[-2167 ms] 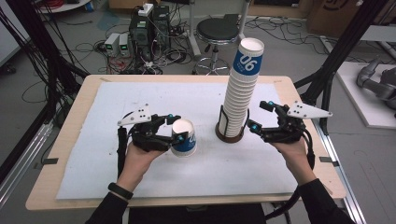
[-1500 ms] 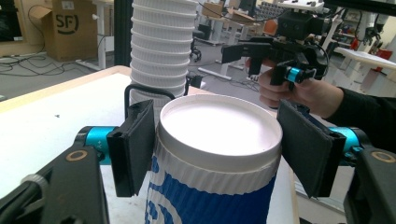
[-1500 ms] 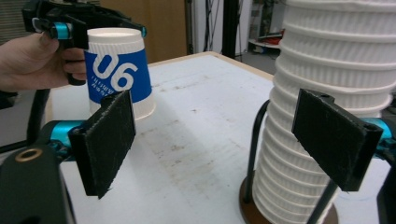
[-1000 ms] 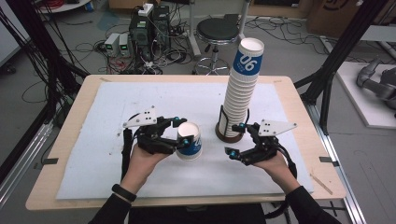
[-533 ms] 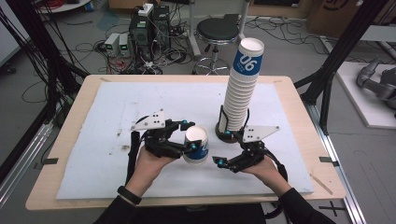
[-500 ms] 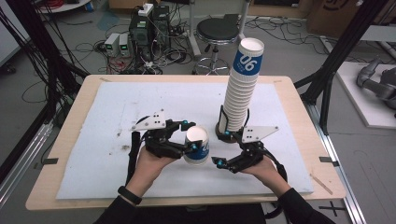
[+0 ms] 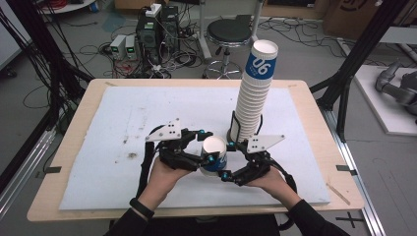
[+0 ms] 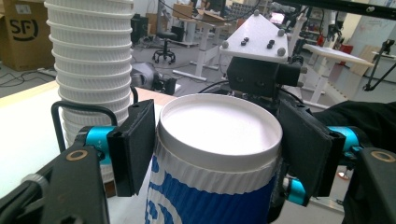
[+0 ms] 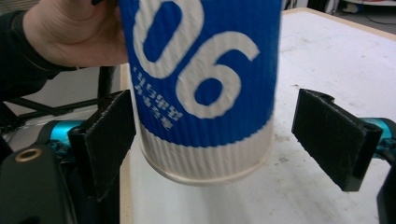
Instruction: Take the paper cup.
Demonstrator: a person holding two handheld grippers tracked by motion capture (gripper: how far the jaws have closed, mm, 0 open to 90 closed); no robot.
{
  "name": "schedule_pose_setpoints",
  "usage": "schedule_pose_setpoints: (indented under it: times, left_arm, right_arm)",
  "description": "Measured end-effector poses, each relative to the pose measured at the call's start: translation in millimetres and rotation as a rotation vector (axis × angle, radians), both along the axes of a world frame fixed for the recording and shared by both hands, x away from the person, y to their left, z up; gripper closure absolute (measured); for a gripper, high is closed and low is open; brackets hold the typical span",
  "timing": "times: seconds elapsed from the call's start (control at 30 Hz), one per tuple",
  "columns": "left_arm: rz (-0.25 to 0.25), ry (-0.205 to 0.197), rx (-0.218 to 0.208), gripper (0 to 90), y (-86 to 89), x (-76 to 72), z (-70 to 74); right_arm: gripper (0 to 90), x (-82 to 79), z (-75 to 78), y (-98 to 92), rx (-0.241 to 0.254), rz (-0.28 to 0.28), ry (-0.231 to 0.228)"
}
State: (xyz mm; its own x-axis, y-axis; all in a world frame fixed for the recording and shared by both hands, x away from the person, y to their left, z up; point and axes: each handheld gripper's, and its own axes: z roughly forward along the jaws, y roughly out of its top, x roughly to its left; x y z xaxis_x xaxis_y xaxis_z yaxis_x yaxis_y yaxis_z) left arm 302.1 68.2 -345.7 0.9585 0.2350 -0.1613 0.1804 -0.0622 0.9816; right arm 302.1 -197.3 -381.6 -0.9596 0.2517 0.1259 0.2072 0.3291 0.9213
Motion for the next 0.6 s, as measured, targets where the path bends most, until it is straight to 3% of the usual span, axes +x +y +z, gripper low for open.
schedule_pose_setpoints:
  times: [0.23, 0.6]
  left_arm:
    - [-0.009, -0.007, -0.017, 30.3, -6.6, -2.0, -1.2]
    - [-0.027, 0.002, 0.004, 30.0, -7.1, -0.1, -1.5]
  right_arm:
    - [13.8, -0.8, -1.6, 4.2, -0.005, 0.009, 0.011]
    - [20.3, -0.4, -1.6, 4.3, -0.038, 0.028, -0.005]
